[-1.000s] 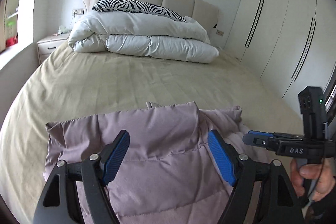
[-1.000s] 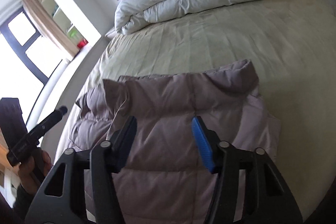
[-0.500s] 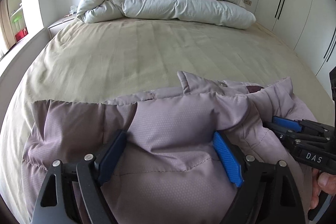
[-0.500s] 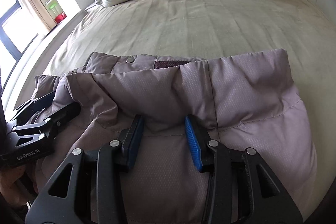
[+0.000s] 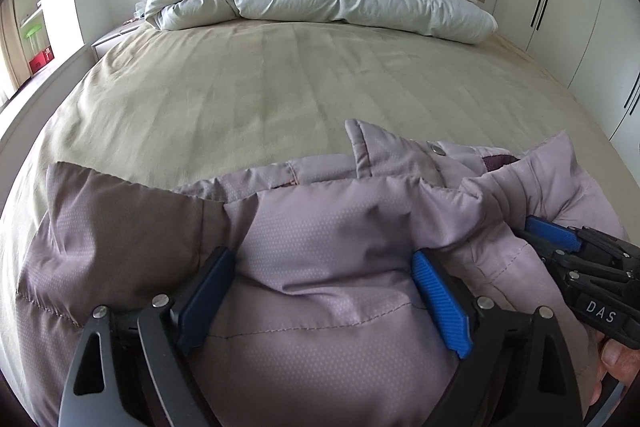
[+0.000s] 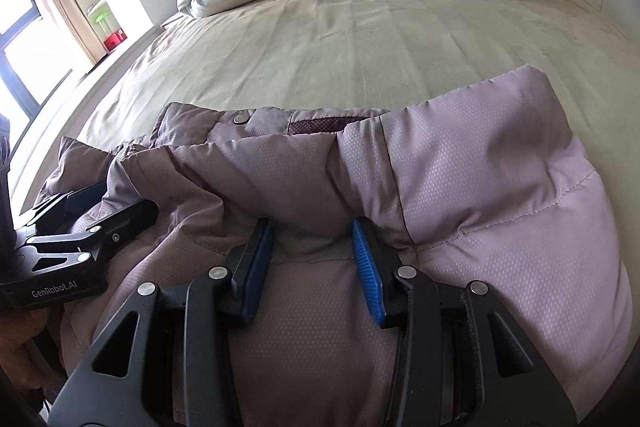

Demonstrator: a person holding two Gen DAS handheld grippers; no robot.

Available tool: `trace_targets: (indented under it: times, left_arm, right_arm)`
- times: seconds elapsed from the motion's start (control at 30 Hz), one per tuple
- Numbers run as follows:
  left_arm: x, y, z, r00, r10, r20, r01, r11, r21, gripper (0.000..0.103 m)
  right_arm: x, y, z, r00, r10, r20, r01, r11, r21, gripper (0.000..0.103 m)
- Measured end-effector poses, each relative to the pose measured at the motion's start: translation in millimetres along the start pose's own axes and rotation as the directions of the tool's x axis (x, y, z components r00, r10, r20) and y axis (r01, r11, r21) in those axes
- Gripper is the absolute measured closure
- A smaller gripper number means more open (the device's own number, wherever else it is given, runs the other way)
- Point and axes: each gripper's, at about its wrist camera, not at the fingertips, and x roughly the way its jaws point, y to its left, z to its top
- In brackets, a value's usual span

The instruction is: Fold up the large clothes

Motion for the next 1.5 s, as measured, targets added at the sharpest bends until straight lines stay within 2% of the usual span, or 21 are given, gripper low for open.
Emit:
trace_targets:
  times: [0.47, 0.9, 1.0, 1.07, 1.13, 1.23, 1.33, 1.37, 1.43, 1.5]
  left_arm:
    - [4, -2, -4, 1.0, 0.024, 0.0, -0.024, 1.0, 0.001, 0.008]
    - [0, -2, -6, 1.0, 0.014, 0.0, -0.014, 1.0, -0.01, 0.008]
    - [-20, 0, -5, 1.0, 0.003, -0.029, -0.004, 0.999, -0.032, 0.008]
    - [-45, -3, -11, 0.999, 0.035, -0.001, -0.035, 0.999, -0.02, 0.009]
    - [-71, -6, -20, 0.998, 0.057, 0.026, -0.056, 0.998, -0.014, 0.009]
    - [-100, -2, -38, 0.997, 0.061, 0.046, -0.06, 0.998, -0.038, 0.009]
    - [-116, 4, -56, 0.99, 0.116, 0.073, -0.113, 0.993, -0.046, 0.009]
    - [-115, 8, -62, 0.99, 0.128, 0.062, -0.125, 0.991, -0.052, 0.008]
    - [-102, 21, -72, 0.996, 0.092, 0.012, -0.091, 0.992, -0.085, 0.006]
    - [-98, 25, -79, 0.997, 0.08, 0.011, -0.079, 0.994, -0.076, 0.005]
  right_arm:
    - [1, 14, -4, 0.997, -0.075, 0.023, 0.076, 0.996, -0.054, 0.064]
    - [-2, 13, -6, 0.996, -0.072, 0.043, 0.075, 0.996, -0.052, 0.064]
    - [-6, 11, -7, 0.997, -0.06, 0.045, 0.063, 0.997, -0.051, 0.062]
    - [-14, 8, -5, 0.999, -0.033, 0.026, 0.035, 0.998, -0.043, 0.062]
    - [-31, 6, -7, 1.0, -0.01, 0.018, 0.01, 1.0, -0.021, 0.061]
    - [-73, 13, -21, 0.998, 0.018, 0.068, -0.016, 1.0, -0.016, 0.061]
    - [-106, 34, -34, 0.993, 0.057, 0.105, -0.05, 0.997, -0.065, 0.06]
    - [-111, 43, -38, 0.993, 0.053, 0.104, -0.043, 0.995, -0.094, 0.055]
    - [-108, 62, -46, 0.997, 0.009, 0.07, 0.003, 0.986, -0.167, 0.051]
    - [-99, 76, -59, 0.997, -0.05, 0.059, 0.063, 0.971, -0.232, 0.051]
